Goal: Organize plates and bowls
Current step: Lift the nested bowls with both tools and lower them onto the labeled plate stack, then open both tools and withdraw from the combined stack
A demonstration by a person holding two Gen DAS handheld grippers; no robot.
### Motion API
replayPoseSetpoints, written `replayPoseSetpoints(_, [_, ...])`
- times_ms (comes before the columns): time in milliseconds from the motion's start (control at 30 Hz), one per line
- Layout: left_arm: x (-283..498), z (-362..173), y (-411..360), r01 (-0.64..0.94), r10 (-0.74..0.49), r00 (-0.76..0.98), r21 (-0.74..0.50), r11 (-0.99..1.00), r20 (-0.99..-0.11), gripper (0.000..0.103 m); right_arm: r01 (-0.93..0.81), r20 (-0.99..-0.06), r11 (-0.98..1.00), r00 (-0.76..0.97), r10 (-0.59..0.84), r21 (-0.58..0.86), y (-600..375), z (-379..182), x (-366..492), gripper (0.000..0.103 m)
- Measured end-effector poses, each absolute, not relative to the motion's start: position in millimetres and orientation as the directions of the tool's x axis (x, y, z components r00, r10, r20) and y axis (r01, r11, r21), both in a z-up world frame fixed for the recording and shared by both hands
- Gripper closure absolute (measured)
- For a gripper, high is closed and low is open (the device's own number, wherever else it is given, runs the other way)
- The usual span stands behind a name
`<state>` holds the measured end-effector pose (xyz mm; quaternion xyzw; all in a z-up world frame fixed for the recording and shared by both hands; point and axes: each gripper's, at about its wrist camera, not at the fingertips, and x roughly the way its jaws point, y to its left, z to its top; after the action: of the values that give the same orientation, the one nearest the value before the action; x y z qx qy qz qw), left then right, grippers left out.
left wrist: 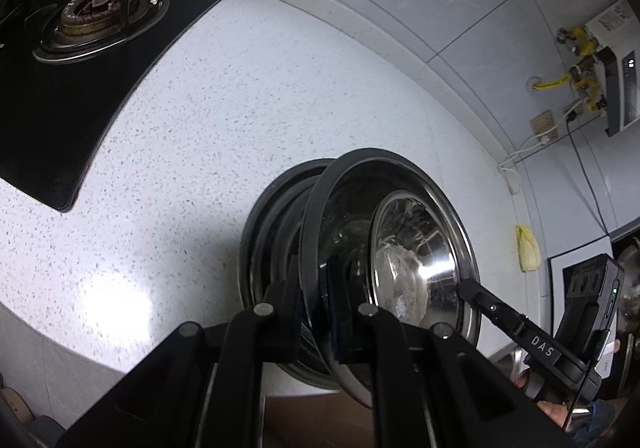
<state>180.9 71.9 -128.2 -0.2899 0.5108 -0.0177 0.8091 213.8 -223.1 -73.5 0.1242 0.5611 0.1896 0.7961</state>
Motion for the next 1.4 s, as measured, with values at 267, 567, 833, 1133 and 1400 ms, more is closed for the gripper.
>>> replayPoseSetpoints(267, [195, -160, 68, -0.287, -0.319, 0.441, -0.469, 0.835, -0.839, 0.093, -0.142, -0.858, 0.898, 0.265, 0.440, 0.417, -225, -98, 220, 0.091])
replayPoseSetpoints(567, [192, -169, 62, -0.288, -0.284, 0.446, -0.437, 0.852, -0.849, 0.092, -0.164, -0.858, 0.897, 0.265, 0.440, 0.410, -220, -100, 215, 0.089])
replayPoseSetpoints(833, [188, -156, 52, -0.265, -0.223, 0.470, -0.377, 0.888, -0.854, 0.092, -0.170, -0.871, 0.912, 0.272, 0.409, 0.374, -212, -97, 213, 0.087])
replayPoseSetpoints(1133, [173, -134, 47, -0.245, -0.146, 0.521, -0.310, 0.919, -0.841, 0.079, -0.198, -0.862, 0.938, 0.376, 0.340, 0.283, -217, -74, 199, 0.086])
replayPoseSetpoints(1400, [156, -105, 27, -0.213, -0.077, 0.558, -0.232, 0.949, -0.826, 0.079, -0.182, -0.849, 0.950, 0.429, 0.308, 0.253, -233, -59, 183, 0.086])
